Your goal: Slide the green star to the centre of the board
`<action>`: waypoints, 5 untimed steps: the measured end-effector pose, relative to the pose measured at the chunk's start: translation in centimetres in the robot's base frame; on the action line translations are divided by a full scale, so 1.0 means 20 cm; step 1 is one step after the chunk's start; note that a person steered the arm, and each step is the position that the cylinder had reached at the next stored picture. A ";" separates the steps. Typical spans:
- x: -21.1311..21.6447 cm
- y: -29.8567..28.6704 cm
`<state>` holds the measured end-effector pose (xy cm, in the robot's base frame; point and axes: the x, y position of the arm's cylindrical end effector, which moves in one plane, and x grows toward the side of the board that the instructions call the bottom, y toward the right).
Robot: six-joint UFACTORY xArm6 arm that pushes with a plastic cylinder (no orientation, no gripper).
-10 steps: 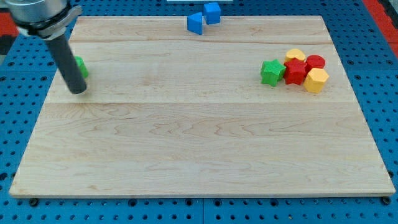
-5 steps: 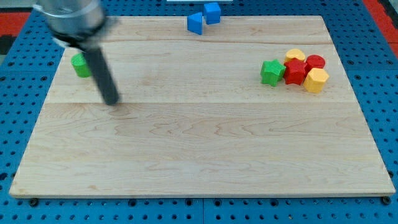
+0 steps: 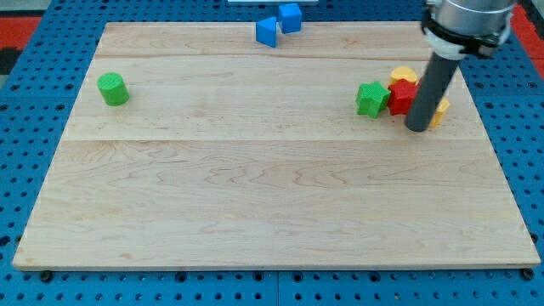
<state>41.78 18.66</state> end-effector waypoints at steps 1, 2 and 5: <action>-0.08 0.00; -0.17 0.00; -0.24 -0.58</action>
